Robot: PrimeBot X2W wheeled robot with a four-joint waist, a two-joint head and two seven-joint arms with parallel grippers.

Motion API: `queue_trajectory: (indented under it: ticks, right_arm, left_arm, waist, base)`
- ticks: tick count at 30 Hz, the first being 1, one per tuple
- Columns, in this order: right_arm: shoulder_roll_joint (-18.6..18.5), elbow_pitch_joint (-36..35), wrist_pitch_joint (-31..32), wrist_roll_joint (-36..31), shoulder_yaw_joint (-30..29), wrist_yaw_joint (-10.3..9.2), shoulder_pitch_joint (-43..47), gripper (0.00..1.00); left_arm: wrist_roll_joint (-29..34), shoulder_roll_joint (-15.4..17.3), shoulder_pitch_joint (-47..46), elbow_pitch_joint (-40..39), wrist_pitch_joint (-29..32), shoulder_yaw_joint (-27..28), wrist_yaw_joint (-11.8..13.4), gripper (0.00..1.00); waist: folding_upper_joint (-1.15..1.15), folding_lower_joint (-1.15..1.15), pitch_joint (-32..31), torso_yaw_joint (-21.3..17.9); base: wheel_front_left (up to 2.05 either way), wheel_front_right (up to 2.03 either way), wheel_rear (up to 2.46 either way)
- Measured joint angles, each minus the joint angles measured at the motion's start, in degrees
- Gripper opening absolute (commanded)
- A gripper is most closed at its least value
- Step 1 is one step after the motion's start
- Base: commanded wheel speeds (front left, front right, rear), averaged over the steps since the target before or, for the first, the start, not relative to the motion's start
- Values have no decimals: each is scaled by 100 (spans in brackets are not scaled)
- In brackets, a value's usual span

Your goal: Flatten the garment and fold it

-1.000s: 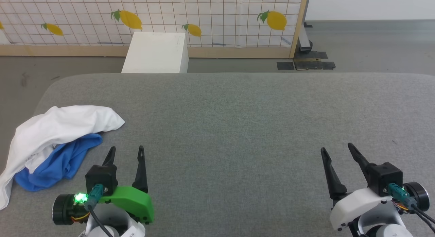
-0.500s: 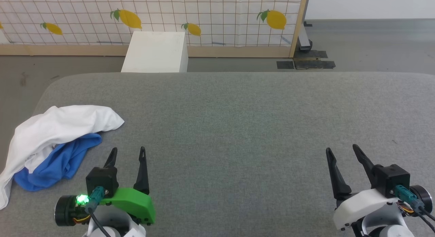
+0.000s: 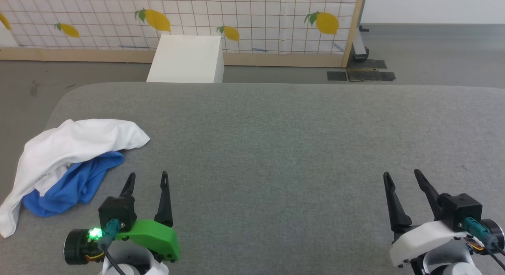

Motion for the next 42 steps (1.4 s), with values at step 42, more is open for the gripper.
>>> queue_trajectory:
  ticks: [42]
  right_arm:
    - [3, 691, -505, 438, 57, 0, 9, 100]
  left_arm:
    - [-455, 0, 146, 272, -516, 134, 194, 100]
  waist:
    - [0, 0, 67, 2312]
  base:
    - [-1, -1, -1]
